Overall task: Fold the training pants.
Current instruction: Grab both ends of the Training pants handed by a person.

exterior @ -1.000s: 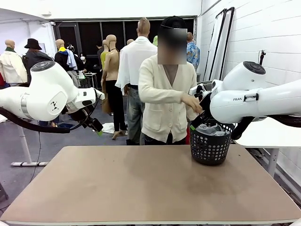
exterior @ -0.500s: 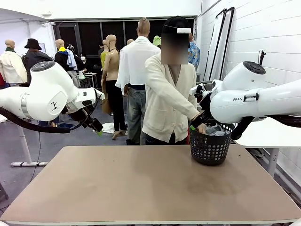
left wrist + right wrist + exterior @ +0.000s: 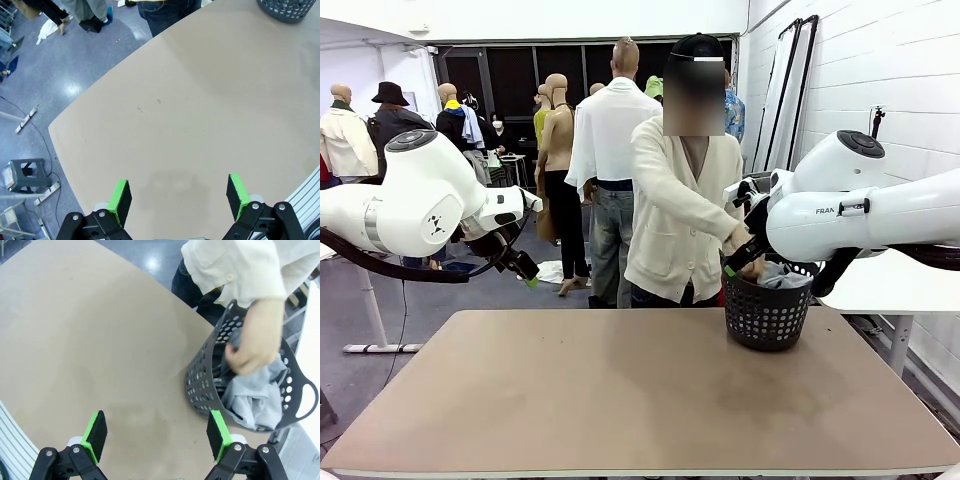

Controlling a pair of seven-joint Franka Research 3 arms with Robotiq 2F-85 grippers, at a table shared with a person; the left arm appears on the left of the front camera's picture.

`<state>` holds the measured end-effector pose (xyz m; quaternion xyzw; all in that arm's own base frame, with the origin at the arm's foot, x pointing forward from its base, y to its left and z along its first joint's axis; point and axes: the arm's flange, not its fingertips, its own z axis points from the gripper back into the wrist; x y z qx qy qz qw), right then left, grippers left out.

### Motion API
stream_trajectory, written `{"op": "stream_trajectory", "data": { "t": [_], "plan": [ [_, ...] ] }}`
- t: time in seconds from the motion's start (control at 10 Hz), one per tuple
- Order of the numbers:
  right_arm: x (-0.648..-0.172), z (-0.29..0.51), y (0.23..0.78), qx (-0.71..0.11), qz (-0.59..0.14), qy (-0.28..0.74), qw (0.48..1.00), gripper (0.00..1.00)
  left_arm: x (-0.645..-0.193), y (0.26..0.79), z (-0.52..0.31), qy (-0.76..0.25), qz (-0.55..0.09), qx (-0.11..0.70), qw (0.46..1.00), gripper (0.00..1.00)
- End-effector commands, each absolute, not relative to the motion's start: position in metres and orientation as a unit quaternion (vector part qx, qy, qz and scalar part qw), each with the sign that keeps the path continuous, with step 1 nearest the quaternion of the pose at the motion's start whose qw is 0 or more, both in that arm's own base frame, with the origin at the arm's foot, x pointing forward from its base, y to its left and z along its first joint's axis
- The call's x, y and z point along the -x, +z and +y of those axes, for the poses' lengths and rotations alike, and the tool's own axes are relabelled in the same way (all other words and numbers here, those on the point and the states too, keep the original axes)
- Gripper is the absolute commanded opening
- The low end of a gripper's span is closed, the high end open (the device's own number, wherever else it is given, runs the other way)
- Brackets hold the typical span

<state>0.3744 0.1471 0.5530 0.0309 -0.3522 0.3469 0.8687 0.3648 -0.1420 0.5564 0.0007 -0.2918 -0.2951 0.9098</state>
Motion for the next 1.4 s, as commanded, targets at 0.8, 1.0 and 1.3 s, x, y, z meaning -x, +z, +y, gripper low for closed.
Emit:
{"op": "stream_trajectory", "data": {
  "t": [0.8, 1.0, 1.3],
  "plan": [
    [-0.3749, 0.146, 0.5529, -0.032, -0.352, 0.347, 0.869, 1.0, -0.3649, 0.5562, -0.1418, -0.295, -0.29, 0.0, 0.911, 1.0],
    [-0.3749, 0.146, 0.5529, -0.032, -0.352, 0.347, 0.869, 1.0, -0.3649, 0.5562, -0.1418, -0.295, -0.29, 0.0, 0.911, 1.0],
    [-0.3749, 0.146, 0.5529, -0.032, -0.352, 0.347, 0.869, 1.0, -0.3649, 0.5562, -0.1418, -0.295, -0.29, 0.0, 0.911, 1.0]
  ]
}}
